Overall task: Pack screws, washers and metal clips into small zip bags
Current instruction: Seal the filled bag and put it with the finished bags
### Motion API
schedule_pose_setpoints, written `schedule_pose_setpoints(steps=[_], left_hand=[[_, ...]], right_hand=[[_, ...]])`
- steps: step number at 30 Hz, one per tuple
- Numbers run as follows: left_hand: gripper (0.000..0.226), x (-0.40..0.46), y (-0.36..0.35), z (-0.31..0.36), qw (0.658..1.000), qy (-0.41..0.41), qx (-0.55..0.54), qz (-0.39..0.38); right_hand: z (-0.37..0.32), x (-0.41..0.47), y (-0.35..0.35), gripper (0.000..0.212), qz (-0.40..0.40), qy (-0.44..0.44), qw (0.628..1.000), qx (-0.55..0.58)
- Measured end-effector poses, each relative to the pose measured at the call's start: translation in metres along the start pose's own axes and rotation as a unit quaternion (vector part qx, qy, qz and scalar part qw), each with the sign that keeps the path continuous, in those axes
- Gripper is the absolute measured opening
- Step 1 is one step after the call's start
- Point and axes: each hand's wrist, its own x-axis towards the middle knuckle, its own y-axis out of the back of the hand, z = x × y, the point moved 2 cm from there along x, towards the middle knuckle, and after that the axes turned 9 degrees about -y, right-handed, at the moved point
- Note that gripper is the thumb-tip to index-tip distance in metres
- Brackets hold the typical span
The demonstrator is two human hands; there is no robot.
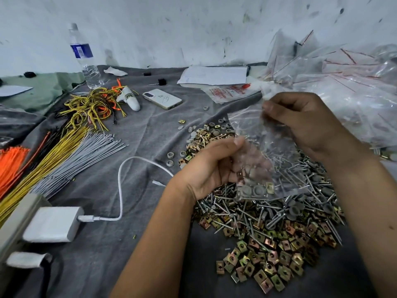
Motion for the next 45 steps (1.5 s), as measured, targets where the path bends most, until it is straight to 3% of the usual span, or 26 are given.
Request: schedule_pose_setpoints(steps=[1,3,6,11,16,20,22,26,28,32,38,45], left_hand=[[0.045,0.003,0.002,-0.001,0.999,-0.011,0.021,0.035],[0.029,0.007,0.009,-0.003,0.986,-0.061,0.065,0.14],[0.022,0.01,0.02,-0.004,0.953,-0.107,0.151,0.239],[0.018,0.011,0.027,-0.008,0.933,-0.121,0.229,0.248],[0.015,0.009,0.03,0.0,0.915,-0.169,0.235,0.281],[0.018,0.006,0.03,0.008,0.856,-0.24,0.351,0.295],[0.019,0.004,0.029,0.008,0.833,-0.255,0.403,0.282],[0.026,0.005,0.02,0.006,0.718,-0.284,0.59,0.236],[0.024,0.008,0.017,0.002,0.695,-0.296,0.625,0.194],[0.011,0.01,0.018,-0.004,0.707,-0.303,0.621,0.149],[0.012,0.012,0.019,-0.005,0.732,-0.277,0.606,0.144],[0.012,0.011,0.017,-0.003,0.729,-0.286,0.602,0.155]], right_hand=[[0.006,-0.001,-0.001,0.01,-0.006,-0.01,1.0,-0.01],[0.023,-0.002,-0.006,0.018,-0.009,-0.03,0.999,-0.019],[0.046,-0.002,-0.012,0.03,0.04,-0.063,0.997,0.036],[0.062,0.003,-0.011,0.015,0.068,-0.058,0.996,0.029],[0.064,0.002,-0.006,0.018,0.075,-0.034,0.995,0.053],[0.061,-0.001,-0.007,0.019,0.076,-0.003,0.996,0.055],[0.06,-0.003,-0.009,0.019,0.085,0.023,0.996,0.0],[0.053,-0.008,-0.016,0.023,0.092,0.089,0.981,-0.145],[0.048,-0.011,-0.022,0.024,0.085,0.112,0.977,-0.16],[0.044,-0.014,-0.031,0.025,0.067,0.151,0.969,-0.186],[0.043,-0.015,-0.031,0.029,0.087,0.164,0.958,-0.217],[0.045,-0.015,-0.033,0.031,0.063,0.161,0.963,-0.207]])
